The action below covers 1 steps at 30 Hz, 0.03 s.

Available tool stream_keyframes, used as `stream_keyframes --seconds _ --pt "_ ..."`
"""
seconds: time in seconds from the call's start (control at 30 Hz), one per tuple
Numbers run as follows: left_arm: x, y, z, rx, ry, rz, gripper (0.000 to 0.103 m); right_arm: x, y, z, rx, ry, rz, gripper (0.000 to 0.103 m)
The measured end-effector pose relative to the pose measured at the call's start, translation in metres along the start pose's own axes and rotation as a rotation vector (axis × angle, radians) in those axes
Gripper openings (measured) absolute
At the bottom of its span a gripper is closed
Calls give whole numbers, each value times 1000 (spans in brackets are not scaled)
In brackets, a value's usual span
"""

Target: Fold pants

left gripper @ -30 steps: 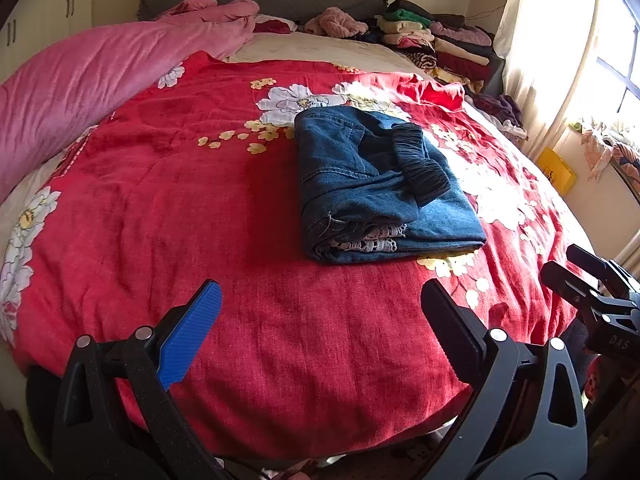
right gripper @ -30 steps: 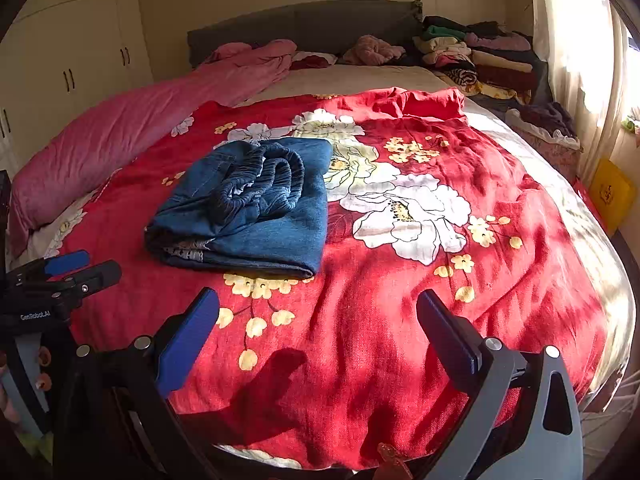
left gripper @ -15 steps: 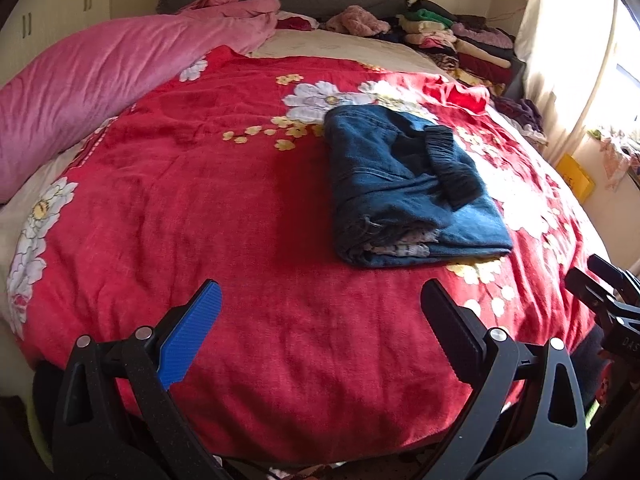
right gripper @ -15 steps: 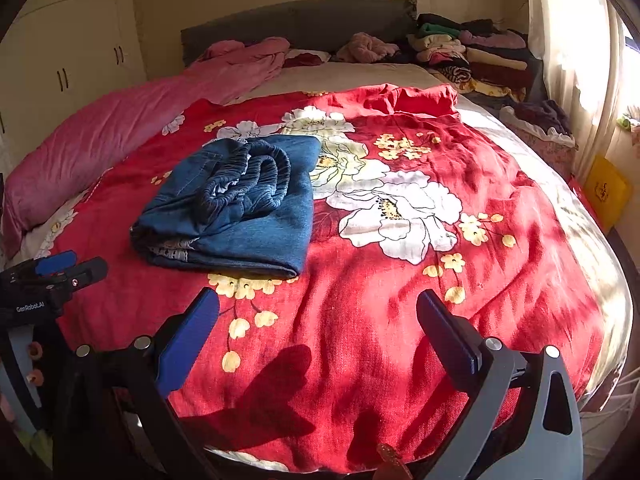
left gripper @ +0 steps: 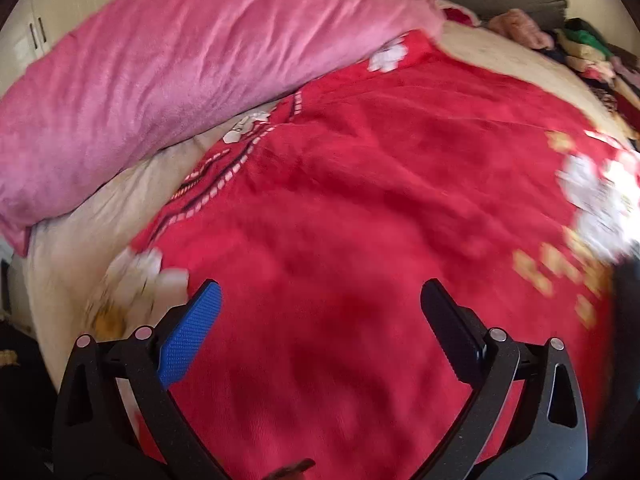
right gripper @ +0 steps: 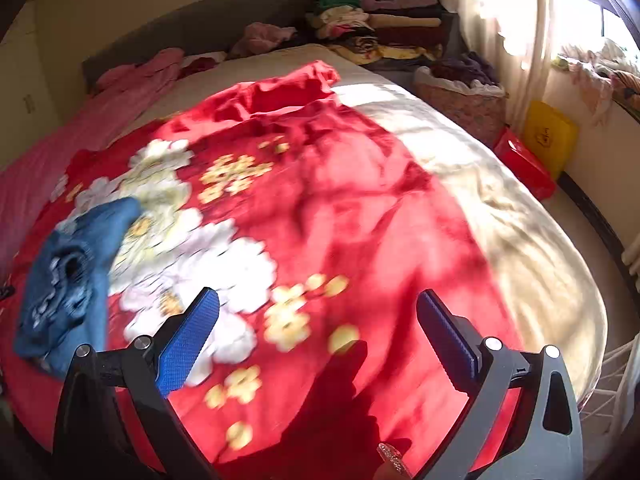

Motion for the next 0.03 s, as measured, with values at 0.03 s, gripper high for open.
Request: stream_keyframes --seconds 0.03 --pt "8 -6 -18 26 -18 25 94 -20 -15 -21 23 43 -53 98"
Point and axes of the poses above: each gripper's, at about its wrist camera, not at the fingertips, and z roughly against the way its jaws point, x to its left, y to its underside, the point moved 9 cm from there along -z, roughly the way its jaws point, and after that the axes turned 8 degrees about y, right-handed, at the moved point
